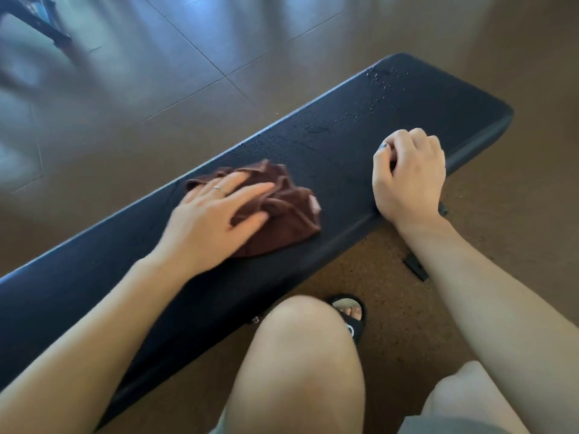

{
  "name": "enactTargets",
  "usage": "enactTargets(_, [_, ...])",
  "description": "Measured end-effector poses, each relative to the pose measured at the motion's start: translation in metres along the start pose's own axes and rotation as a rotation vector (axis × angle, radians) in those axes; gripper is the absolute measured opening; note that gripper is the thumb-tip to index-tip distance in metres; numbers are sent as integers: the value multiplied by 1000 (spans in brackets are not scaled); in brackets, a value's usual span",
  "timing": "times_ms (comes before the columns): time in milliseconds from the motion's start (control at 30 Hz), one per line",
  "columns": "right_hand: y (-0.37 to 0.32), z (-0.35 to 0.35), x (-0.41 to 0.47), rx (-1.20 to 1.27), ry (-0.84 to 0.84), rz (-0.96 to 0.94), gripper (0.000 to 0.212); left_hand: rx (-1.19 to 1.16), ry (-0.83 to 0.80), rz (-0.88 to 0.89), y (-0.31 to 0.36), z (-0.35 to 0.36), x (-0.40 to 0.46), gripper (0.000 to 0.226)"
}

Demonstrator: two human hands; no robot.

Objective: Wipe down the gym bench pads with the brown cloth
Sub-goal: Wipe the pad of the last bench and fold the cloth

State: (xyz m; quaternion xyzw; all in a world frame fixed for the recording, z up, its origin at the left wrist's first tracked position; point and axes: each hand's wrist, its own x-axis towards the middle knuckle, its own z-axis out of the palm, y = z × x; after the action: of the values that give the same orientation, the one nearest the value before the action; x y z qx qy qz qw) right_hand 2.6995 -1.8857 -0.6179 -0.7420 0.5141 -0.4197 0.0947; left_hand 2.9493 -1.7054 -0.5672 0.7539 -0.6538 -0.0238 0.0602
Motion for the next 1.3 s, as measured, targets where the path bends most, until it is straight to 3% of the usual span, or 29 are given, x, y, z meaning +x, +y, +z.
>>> enactTargets(100, [-3,-2,-1,3,-9,14,39,-9,3,-187,-37,-13,-42,64])
enactTargets(233, [-5,-2,-1,-14,1,31,39,-10,15,-119,-27,-16,-80,57])
enactTargets(433, [-5,3,1,-47,13,36,33,-16,103,108,29,12,30,51])
enactTargets(567, [-1,1,2,-76,-13,28,29,5,13,78,75,24,131,53])
enactTargets(633, [-1,1,2,-67,-25,13,30,5,-16,57,76,24,127,54])
enactTargets(833, [0,2,-2,-23,13,31,39,-28,-37,128,56,2,-14,56])
enactTargets(933, [0,5,0,-10,43,26,37,-35,-24,120,58,8,13,55])
enactTargets(1133, [3,3,2,-13,59,46,32,-13,-3,71,91,30,172,54])
enactTargets(1200, [1,3,2,-13,59,55,34,-14,-13,49,97,31,176,54])
enactTargets(1300, [1,4,1,29,76,61,35,-30,-16,42,91,21,110,54])
